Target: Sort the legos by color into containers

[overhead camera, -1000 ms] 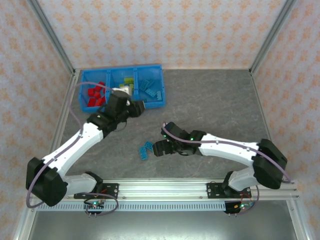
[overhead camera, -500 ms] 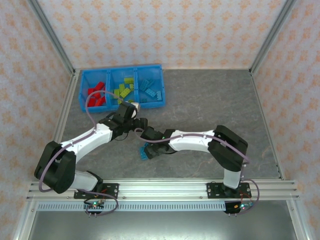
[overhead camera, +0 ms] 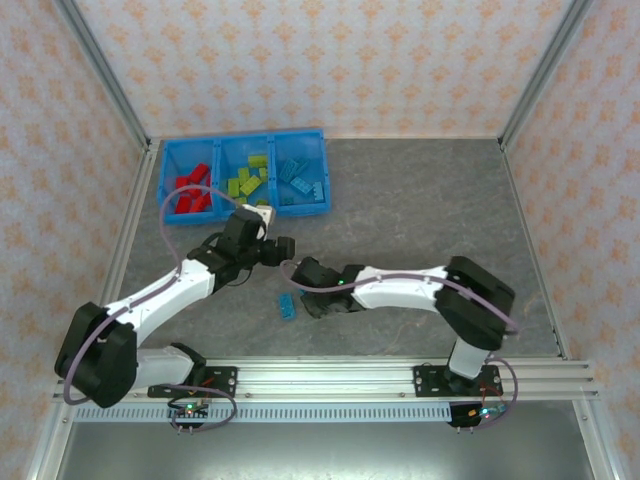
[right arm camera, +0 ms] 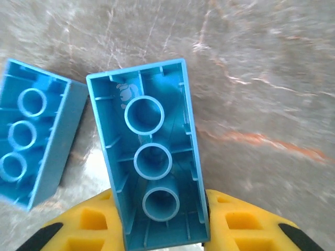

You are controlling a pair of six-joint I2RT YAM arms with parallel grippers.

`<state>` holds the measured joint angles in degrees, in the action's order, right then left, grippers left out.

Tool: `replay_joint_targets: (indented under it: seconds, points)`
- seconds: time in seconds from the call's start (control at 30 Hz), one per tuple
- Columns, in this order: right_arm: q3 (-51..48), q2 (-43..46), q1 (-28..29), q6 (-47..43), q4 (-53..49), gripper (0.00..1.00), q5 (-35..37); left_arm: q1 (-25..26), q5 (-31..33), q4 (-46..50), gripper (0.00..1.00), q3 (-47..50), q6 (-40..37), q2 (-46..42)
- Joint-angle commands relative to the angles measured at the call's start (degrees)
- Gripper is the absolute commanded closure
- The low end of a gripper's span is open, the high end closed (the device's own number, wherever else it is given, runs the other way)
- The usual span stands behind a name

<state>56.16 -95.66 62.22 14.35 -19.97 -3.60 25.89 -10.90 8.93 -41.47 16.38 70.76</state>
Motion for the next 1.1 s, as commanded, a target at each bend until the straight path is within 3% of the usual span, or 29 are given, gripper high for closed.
replay_joint_targets:
  seconds: [0.0,0.1,0.2,0.27,0.37,0.67,0.83,0.93,1.07]
  points:
    - [-2.54,7.99,-2.66,2.75,7.90,0.81,3.97,0.36,-2.57,-3.31,0.17,1.54,-1.09,-3.10]
    - [-2.50,10.50,-9.11,3.62,10.85,0.84,2.92,0.34,-6.07,-5.02,0.17,2.65,-1.68,-5.19]
    - [2.25,7.90,-15.99,2.84,13.16,0.85,-4.76,0.51,-12.03,-7.79,0.17,3.74,-3.07,-7.10]
    - [7.74,4.44,-18.09,1.77,12.32,0.85,-8.13,0.97,-15.29,-9.49,0.18,4.59,-4.17,-8.50]
    - [16.35,-1.29,-19.41,0.21,10.98,0.84,-6.64,2.34,-15.73,-10.74,0.17,5.80,-5.50,-11.25]
    - [50.01,-26.60,-24.14,-1.82,-0.95,0.80,1.48,3.19,2.59,-8.42,0.12,8.69,-4.27,-17.56]
    - [74.00,-39.55,-24.24,-0.83,-13.49,0.52,4.08,3.11,6.99,-6.66,0.13,8.33,-3.47,-18.37]
    - [82.51,-42.23,-24.25,-0.37,-18.71,0.49,3.58,3.12,9.11,-5.96,0.13,8.36,-3.29,-18.89]
    - [80.85,-37.70,-24.24,0.55,-19.19,0.48,0.30,3.12,11.83,-4.16,0.13,7.37,-2.72,-18.32]
